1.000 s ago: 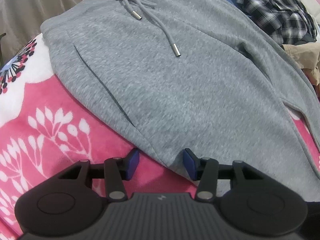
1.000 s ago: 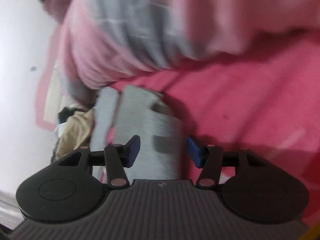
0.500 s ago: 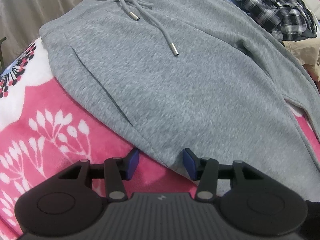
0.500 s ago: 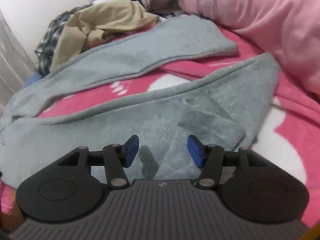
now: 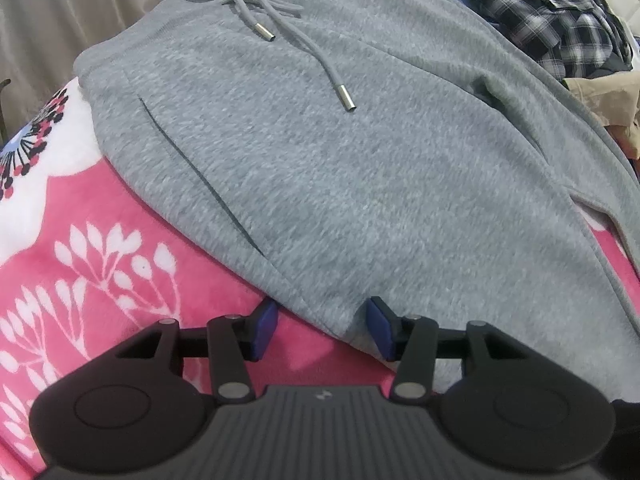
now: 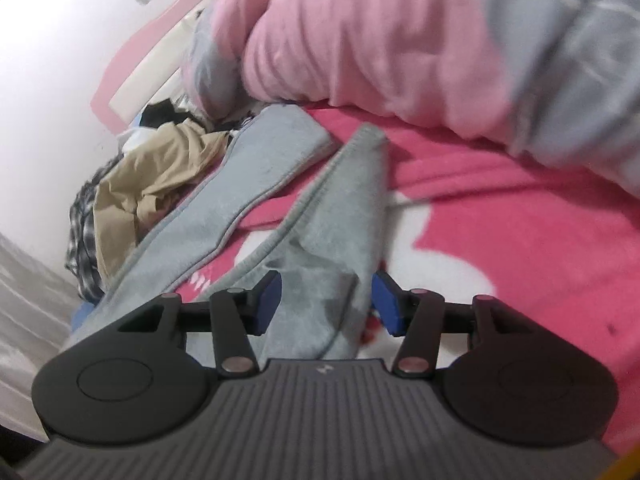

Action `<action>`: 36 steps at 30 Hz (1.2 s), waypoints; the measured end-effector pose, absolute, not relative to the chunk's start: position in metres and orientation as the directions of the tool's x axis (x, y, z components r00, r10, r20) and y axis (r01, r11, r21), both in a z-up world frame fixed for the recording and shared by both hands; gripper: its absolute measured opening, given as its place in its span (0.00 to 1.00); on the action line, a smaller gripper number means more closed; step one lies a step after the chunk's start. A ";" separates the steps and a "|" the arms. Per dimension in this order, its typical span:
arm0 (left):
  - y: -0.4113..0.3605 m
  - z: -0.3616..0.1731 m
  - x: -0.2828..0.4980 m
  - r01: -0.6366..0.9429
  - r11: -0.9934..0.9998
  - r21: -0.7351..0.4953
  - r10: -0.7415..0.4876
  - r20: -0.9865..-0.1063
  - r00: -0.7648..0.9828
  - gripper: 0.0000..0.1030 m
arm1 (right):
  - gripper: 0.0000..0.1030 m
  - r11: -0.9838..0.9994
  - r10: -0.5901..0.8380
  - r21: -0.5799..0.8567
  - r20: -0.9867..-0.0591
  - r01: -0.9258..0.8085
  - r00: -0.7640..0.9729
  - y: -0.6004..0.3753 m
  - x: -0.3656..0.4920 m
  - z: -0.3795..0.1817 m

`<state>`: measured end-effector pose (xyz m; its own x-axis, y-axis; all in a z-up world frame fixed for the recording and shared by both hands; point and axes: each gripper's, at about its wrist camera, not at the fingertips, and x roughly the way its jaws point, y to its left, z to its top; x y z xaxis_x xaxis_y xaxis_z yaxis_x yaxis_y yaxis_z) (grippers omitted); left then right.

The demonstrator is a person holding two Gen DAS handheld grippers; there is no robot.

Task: Fold clothes

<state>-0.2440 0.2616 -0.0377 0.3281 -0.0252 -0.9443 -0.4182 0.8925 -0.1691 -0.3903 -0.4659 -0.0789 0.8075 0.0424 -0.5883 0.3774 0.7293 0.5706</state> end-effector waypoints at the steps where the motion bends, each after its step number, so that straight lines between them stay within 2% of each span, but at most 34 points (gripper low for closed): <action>1: 0.261 -0.038 -0.244 -0.422 0.890 -0.172 -0.025 -0.944 0.330 0.49 | 0.47 0.740 0.045 0.561 -0.591 0.371 0.805 -0.465 -0.385 -0.081; 4: 0.260 -0.038 -0.245 -0.424 0.889 -0.175 -0.026 -0.942 0.334 0.49 | 0.38 0.750 0.058 0.541 -0.626 0.380 0.777 -0.467 -0.378 -0.092; 6: 0.260 -0.038 -0.245 -0.423 0.889 -0.176 -0.027 -0.942 0.335 0.49 | 0.27 0.759 0.063 0.535 -0.626 0.370 0.778 -0.466 -0.383 -0.091; 8: 0.260 -0.039 -0.245 -0.421 0.890 -0.175 -0.026 -0.942 0.335 0.49 | 0.21 0.779 0.057 0.516 -0.624 0.356 0.779 -0.462 -0.385 -0.087; 16: 0.258 -0.040 -0.244 -0.420 0.891 -0.173 -0.024 -0.941 0.338 0.49 | 0.22 0.809 0.051 0.482 -0.627 0.335 0.778 -0.453 -0.382 -0.080; 17: 0.258 -0.040 -0.244 -0.421 0.890 -0.174 -0.023 -0.941 0.338 0.49 | 0.21 0.809 0.048 0.481 -0.627 0.338 0.777 -0.453 -0.381 -0.081; 19: 0.258 -0.040 -0.244 -0.425 0.888 -0.176 -0.024 -0.940 0.339 0.49 | 0.12 0.810 0.037 0.473 -0.631 0.347 0.775 -0.452 -0.383 -0.077; 23: 0.259 -0.040 -0.245 -0.427 0.885 -0.184 -0.030 -0.939 0.342 0.49 | 0.09 0.779 -0.027 0.476 -0.624 0.408 0.781 -0.460 -0.417 -0.044; 24: 0.259 -0.041 -0.245 -0.425 0.886 -0.187 -0.033 -0.939 0.344 0.49 | 0.04 0.767 -0.045 0.478 -0.626 0.429 0.779 -0.463 -0.428 -0.037; 27: 0.263 -0.041 -0.245 -0.421 0.884 -0.205 -0.053 -0.937 0.345 0.49 | 0.04 0.728 -0.117 0.440 -0.675 0.525 0.728 -0.476 -0.455 -0.027; 32: 0.269 -0.041 -0.248 -0.435 0.868 -0.241 -0.077 -0.929 0.361 0.49 | 0.04 0.561 -0.149 0.413 -0.802 0.717 0.579 -0.501 -0.481 -0.068; 36: 0.273 -0.041 -0.251 -0.451 0.852 -0.268 -0.089 -0.921 0.379 0.48 | 0.09 0.382 -0.077 0.594 -0.743 0.708 0.665 -0.512 -0.501 -0.083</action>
